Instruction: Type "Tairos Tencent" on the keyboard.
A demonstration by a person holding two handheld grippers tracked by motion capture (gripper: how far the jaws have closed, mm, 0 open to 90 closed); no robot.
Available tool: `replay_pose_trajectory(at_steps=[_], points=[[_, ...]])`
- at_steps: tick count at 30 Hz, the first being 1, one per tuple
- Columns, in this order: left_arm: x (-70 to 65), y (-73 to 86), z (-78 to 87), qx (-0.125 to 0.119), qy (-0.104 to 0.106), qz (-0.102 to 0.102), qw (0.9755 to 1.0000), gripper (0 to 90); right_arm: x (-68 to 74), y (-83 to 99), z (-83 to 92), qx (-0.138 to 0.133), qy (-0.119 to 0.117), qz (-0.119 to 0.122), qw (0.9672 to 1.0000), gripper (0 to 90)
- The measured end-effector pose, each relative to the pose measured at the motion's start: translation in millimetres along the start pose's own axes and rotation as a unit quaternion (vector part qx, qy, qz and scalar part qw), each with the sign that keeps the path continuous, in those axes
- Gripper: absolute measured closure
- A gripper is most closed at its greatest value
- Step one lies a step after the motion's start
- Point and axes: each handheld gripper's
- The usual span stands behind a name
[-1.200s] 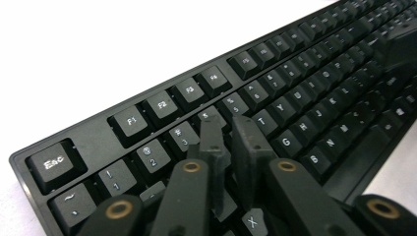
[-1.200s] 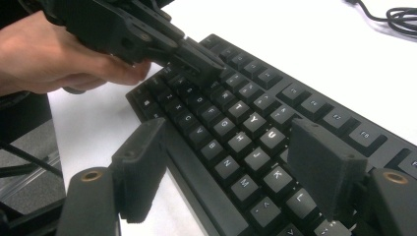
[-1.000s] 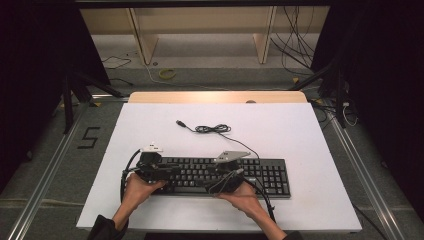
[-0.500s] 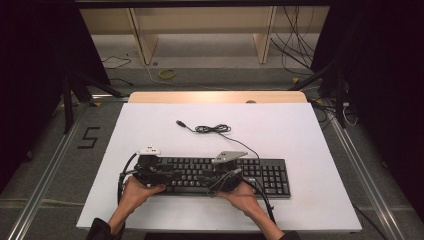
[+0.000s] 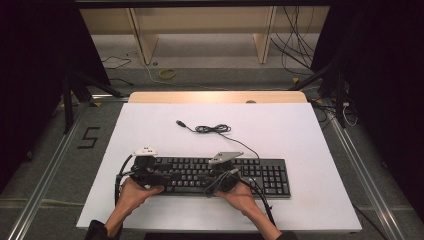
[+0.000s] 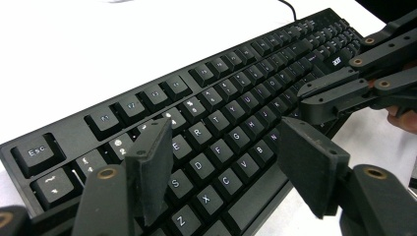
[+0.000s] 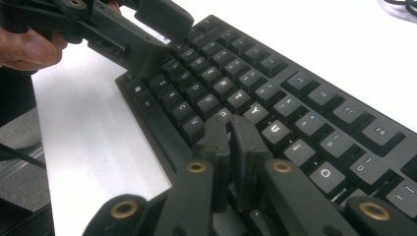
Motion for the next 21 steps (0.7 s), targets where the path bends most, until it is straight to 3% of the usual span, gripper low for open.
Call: replay_pose_trajectory(at_steps=[21], points=[[-4.0, 3.3, 7.5, -0.015, 0.006, -0.003, 0.9999, 33.9, 0.3, 0.8, -8.5, 0.015, 0.0, 0.002, 0.9999, 90.0]])
Point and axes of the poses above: each handheld gripper's, and its own axes: z roughly backward along the jaws, y roughly out of its underside, x roughly to its left, and after that the axes turned 1 degree about -y, right-handed
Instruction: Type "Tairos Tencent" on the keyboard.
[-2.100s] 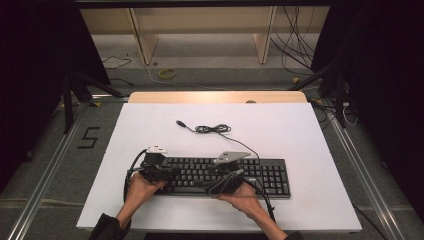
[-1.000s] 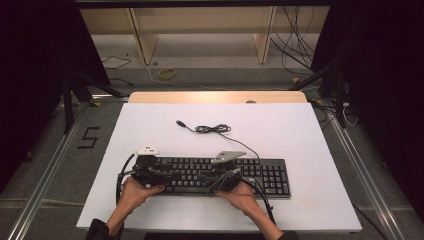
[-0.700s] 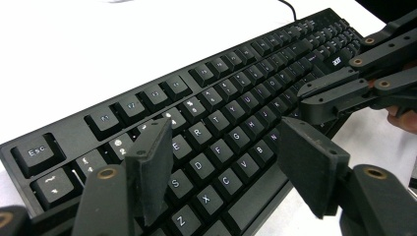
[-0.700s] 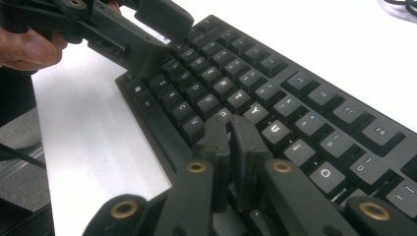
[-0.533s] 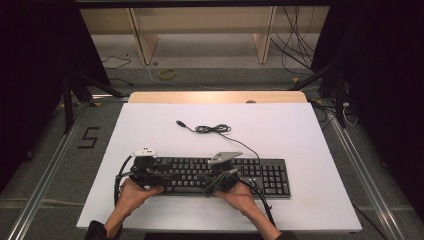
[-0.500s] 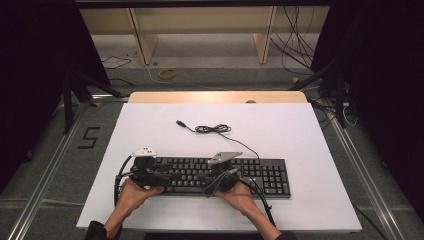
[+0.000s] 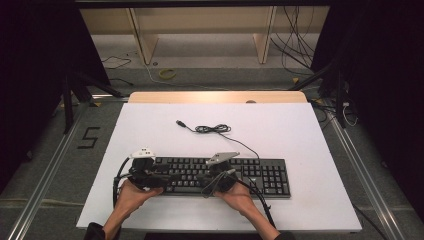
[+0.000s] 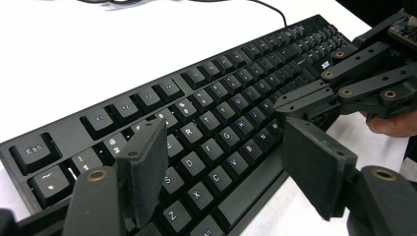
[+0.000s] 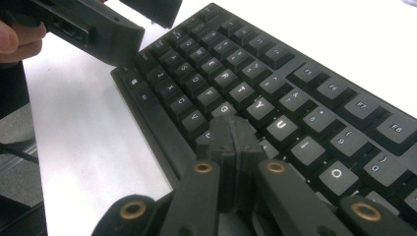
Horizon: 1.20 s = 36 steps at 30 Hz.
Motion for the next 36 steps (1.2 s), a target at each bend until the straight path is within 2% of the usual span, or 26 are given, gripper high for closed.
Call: replay_pose_trajectory(at_steps=[13, 22, 31, 36], points=[[0.7, 4.0, 5.2, -0.008, 0.0, 0.001, 1.0, 33.6, 1.9, 1.1, -5.8, 0.01, 0.006, 0.007, 0.9999, 90.0], [1.4, 5.5, 6.0, -0.008, 0.001, 0.001, 1.0, 33.6, 2.0, 4.1, -15.5, 0.028, 0.017, 0.019, 0.9993, 90.0], [0.8, 6.4, 3.6, -0.003, 0.001, -0.001, 1.0, 33.9, 1.4, 4.8, -14.6, 0.022, 0.014, 0.007, 0.9996, 89.4], [1.8, 7.1, 2.2, 0.003, 0.002, -0.002, 1.0, 36.9, -1.0, 2.7, -4.0, -0.002, 0.008, -0.004, 1.0, 81.1]])
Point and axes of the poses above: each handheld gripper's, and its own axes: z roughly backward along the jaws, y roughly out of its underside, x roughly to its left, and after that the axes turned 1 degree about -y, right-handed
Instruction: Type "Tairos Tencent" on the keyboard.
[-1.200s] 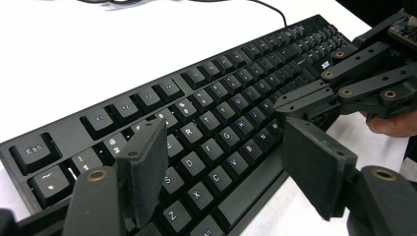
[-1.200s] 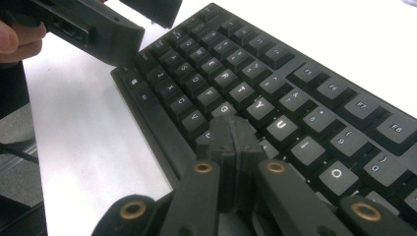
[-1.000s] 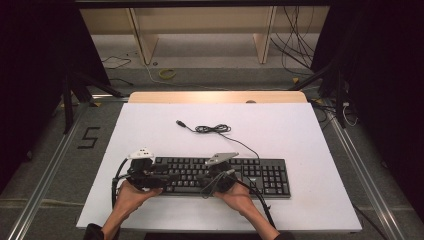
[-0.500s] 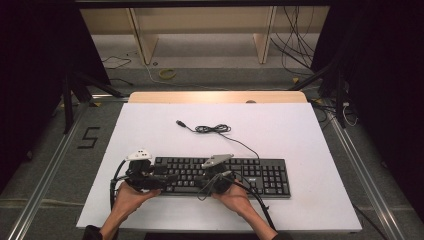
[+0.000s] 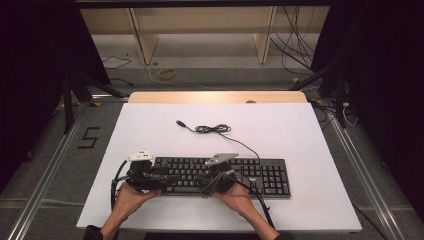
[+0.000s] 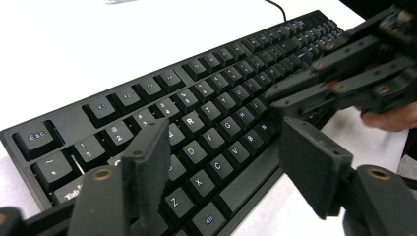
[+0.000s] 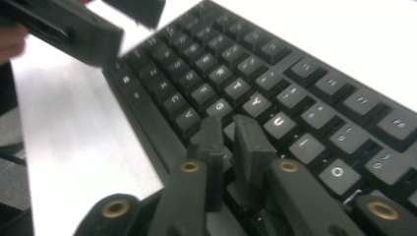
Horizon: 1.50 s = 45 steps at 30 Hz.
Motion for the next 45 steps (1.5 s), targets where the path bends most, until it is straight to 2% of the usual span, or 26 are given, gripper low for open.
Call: replay_pose_trajectory(at_steps=[3, 9, 15, 21, 30, 39, 45], points=[[-0.3, 0.3, -1.5, 0.005, -0.002, -0.005, 1.0, 40.7, -1.8, 0.0, 5.6, -0.009, -0.003, -0.006, 0.9999, 76.3], [-1.3, 0.1, -3.9, 0.012, 0.002, -0.008, 0.9999, 47.9, -4.8, 0.6, 14.6, -0.02, -0.01, -0.017, 0.9996, 59.0], [-2.6, -0.3, -6.5, 0.021, 0.006, -0.014, 0.9997, 55.9, -6.3, 0.1, 24.8, -0.036, -0.013, -0.025, 0.999, 47.7], [-4.9, -0.1, -11.0, 0.035, 0.01, -0.03, 0.9989, 67.2, -7.2, 1.8, 30.2, -0.04, -0.009, -0.025, 0.9988, 40.0], [-8.9, 0.0, -19.7, 0.058, 0.009, -0.061, 0.9964, 88.2, -8.5, 5.1, 37.1, -0.049, -0.004, -0.022, 0.9985, 35.5], [-10.1, -0.1, -30.0, 0.078, 0.008, -0.067, 0.9947, 89.2, -8.1, 8.0, 44.9, -0.056, -0.003, -0.023, 0.9982, 32.8], [-8.2, 0.1, -31.8, 0.081, 0.001, -0.065, 0.9946, 89.2, -8.0, 9.6, 47.8, -0.06, -0.002, -0.022, 0.9979, 31.9]])
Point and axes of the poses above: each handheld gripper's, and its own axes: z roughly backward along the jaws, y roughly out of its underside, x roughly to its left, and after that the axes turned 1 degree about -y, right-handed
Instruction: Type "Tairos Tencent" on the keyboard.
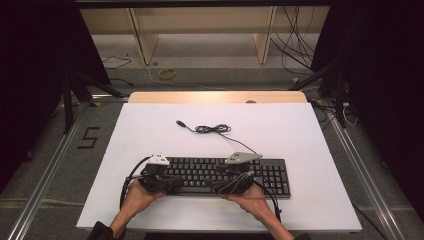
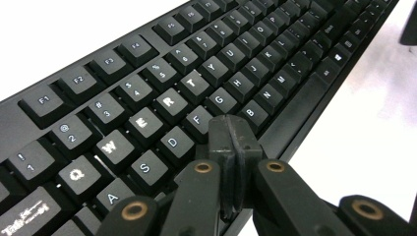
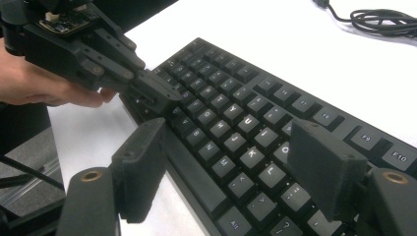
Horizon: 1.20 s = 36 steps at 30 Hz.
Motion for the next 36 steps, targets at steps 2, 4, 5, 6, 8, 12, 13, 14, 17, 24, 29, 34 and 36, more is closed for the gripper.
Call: replay_pose_trajectory(at_steps=[2, 4, 5, 6, 8, 12, 13, 14, 17, 24, 29, 34, 36], points=[[0.6, 0.3, -0.9, 0.003, -0.001, 0.001, 1.0, 89.2, 0.3, 0.3, 0.5, 0.001, 0.0, 0.001, 1.0, 31.7], [1.0, 0.3, -1.3, 0.006, -0.001, 0.0, 1.0, 89.2, 0.4, 0.7, 0.8, 0.001, -0.001, 0.001, 1.0, 31.7], [0.7, 0.4, -1.5, 0.008, -0.001, 0.001, 1.0, 89.2, 0.5, 0.8, 1.0, 0.001, -0.001, 0.001, 1.0, 31.6], [0.5, 0.4, -1.9, 0.009, -0.001, 0.001, 1.0, 89.2, 0.5, 0.9, 1.2, 0.001, -0.001, 0.001, 1.0, 31.6], [0.9, 0.6, -3.0, 0.011, -0.003, -0.001, 0.9999, 89.2, 0.8, 1.0, 1.6, 0.001, -0.001, 0.001, 1.0, 31.7], [2.0, 1.8, -5.8, 0.015, -0.001, 0.005, 0.9999, 89.3, 1.6, 1.3, 2.4, 0.001, -0.002, 0.001, 1.0, 31.7], [2.9, 1.9, -5.9, 0.015, 0.001, 0.008, 0.9999, 89.4, 1.7, 1.4, 2.5, 0.002, -0.002, 0.0, 1.0, 31.7], [3.0, 1.8, -5.8, 0.015, 0.001, 0.007, 0.9999, 89.4, 1.7, 1.6, 2.6, 0.002, -0.002, 0.001, 1.0, 31.8], [2.4, 2.0, -6.1, 0.014, 0.0, 0.008, 0.9999, 89.5, 1.2, 2.2, 3.1, 0.002, -0.001, 0.001, 1.0, 31.7], [2.3, 1.2, -3.9, 0.004, 0.002, 0.008, 1.0, 89.1, 0.4, 2.9, 4.6, 0.002, 0.0, 0.0, 1.0, 31.8], [3.0, 0.1, 1.1, -0.011, 0.005, 0.013, 0.9998, 87.0, 0.3, 2.9, 4.6, 0.0, -0.001, 0.0, 1.0, 31.7], [3.4, -1.2, 5.4, -0.024, 0.006, 0.015, 0.9996, 81.9, 1.7, 3.3, 3.7, 0.002, -0.002, 0.0, 1.0, 31.6], [3.7, -1.5, 6.8, -0.029, 0.007, 0.018, 0.9994, 79.0, 1.8, 3.5, 3.2, 0.002, -0.003, 0.0, 1.0, 31.6]])
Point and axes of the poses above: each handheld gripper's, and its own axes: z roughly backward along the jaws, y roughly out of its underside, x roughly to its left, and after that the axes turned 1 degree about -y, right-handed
